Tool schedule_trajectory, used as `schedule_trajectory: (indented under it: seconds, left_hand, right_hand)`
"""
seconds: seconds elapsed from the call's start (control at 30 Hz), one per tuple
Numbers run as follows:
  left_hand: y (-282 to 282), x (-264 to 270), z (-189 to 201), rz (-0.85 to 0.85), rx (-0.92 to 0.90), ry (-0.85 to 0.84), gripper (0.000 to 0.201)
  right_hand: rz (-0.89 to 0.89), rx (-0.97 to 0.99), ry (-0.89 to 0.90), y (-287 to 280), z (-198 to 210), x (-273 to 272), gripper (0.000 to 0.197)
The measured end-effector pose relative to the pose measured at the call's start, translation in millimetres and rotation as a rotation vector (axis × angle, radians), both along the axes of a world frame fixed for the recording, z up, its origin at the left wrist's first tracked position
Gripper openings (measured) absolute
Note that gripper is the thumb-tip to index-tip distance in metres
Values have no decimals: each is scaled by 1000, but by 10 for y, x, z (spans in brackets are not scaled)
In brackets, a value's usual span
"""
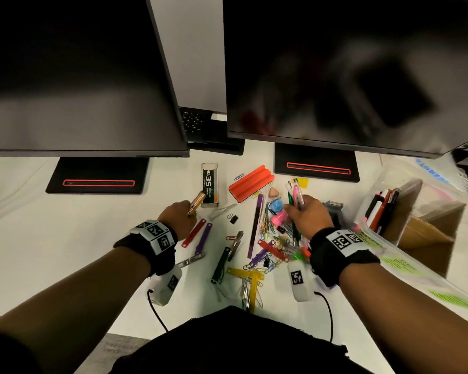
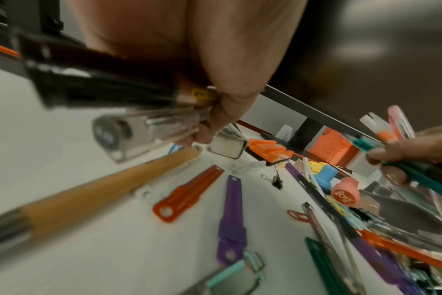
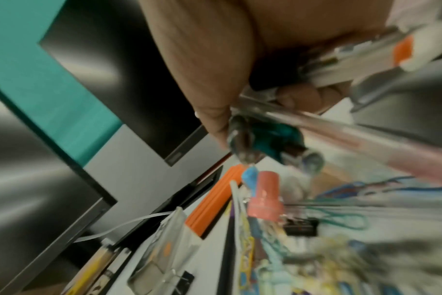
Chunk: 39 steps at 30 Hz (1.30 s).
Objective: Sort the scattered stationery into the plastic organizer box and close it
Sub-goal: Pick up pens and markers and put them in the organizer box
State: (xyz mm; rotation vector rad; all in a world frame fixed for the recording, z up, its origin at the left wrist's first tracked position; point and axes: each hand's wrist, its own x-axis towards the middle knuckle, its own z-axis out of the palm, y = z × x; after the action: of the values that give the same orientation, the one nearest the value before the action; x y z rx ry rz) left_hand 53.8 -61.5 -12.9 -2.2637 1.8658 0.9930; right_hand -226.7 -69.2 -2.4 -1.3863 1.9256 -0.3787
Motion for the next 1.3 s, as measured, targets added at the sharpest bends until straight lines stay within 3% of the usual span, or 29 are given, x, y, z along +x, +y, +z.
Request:
schedule_trajectory:
  seconds: [0.2, 0.33, 0.53, 0.73, 0.97, 1.1, 1.3]
  left_hand:
    - [31, 160, -8, 22, 12, -55, 19]
    - [65, 276, -9, 53, 17, -69, 18]
    - [82, 79, 95, -38, 40, -61, 17]
    - [0, -476, 86, -187, 17, 34, 18]
    - [22, -1102, -154, -364, -77, -5, 32]
    - [36, -1250, -235, -354, -110, -69, 28]
    - [9, -1203, -204, -242, -61, -32, 31]
  right_hand:
    - [-59, -9, 8, 99, -50, -106, 18]
    - [96, 106, 255, 108, 26, -109, 32]
    - [248, 122, 474, 163, -10, -20, 19]
    - [320, 123, 537, 186, -52, 66, 21]
    - [398, 120, 528, 271, -121, -18, 35]
    - [410, 117, 505, 272, -156, -43, 38]
    - [429, 128, 479, 256, -157, -36, 35]
